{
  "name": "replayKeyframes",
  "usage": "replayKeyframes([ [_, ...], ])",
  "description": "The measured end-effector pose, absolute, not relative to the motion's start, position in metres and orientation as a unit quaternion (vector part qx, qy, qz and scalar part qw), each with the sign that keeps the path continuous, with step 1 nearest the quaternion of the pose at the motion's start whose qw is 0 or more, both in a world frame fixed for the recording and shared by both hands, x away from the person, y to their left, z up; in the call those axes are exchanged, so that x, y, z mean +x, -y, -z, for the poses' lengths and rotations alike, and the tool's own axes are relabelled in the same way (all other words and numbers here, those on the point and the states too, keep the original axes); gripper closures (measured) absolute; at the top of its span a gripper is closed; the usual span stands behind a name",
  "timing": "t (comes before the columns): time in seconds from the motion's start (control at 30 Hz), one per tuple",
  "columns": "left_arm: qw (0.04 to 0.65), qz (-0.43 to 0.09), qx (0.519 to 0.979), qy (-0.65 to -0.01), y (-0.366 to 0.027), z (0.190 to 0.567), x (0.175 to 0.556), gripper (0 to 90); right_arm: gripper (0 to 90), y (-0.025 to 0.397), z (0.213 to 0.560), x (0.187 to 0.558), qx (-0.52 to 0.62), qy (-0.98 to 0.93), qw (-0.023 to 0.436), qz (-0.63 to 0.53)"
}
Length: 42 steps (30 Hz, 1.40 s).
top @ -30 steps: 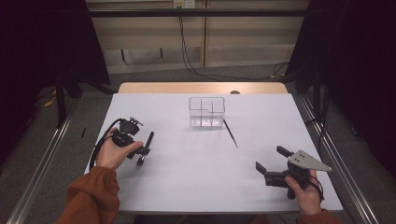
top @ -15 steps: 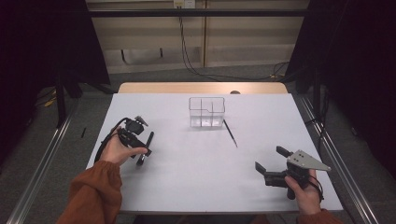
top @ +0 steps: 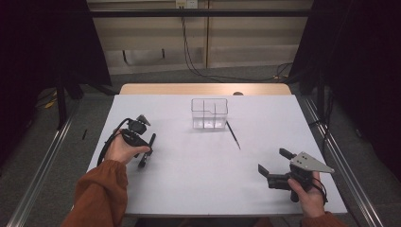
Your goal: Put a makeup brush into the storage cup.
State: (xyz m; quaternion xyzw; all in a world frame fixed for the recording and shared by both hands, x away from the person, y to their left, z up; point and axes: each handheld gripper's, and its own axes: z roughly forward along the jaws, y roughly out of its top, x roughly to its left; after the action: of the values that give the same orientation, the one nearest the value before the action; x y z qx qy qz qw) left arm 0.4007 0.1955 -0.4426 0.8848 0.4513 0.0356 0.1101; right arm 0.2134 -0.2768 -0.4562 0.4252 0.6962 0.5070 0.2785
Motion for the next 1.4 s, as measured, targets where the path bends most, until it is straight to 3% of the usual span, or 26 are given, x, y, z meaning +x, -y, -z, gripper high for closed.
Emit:
replayKeyframes([
  [0.2, 0.103, -0.033, 0.889, -0.445, -0.186, 0.446, 0.4, 42.0, 0.3, 0.277, 0.456, 0.214, 0.424, -0.699, 0.277, -0.505],
  [0.53, 0.082, -0.038, 0.883, -0.46, -0.181, 0.447, 0.399, 48.2, 0.3, 0.276, 0.457, 0.214, 0.422, -0.702, 0.273, -0.504],
  [0.9, 0.083, -0.022, 0.871, -0.483, -0.188, 0.445, 0.404, 76.9, 0.3, 0.275, 0.458, 0.214, 0.423, -0.707, 0.27, -0.498],
  [1.4, 0.084, -0.01, 0.875, -0.477, -0.19, 0.444, 0.407, 78.6, 0.3, 0.275, 0.459, 0.215, 0.423, -0.708, 0.267, -0.498],
])
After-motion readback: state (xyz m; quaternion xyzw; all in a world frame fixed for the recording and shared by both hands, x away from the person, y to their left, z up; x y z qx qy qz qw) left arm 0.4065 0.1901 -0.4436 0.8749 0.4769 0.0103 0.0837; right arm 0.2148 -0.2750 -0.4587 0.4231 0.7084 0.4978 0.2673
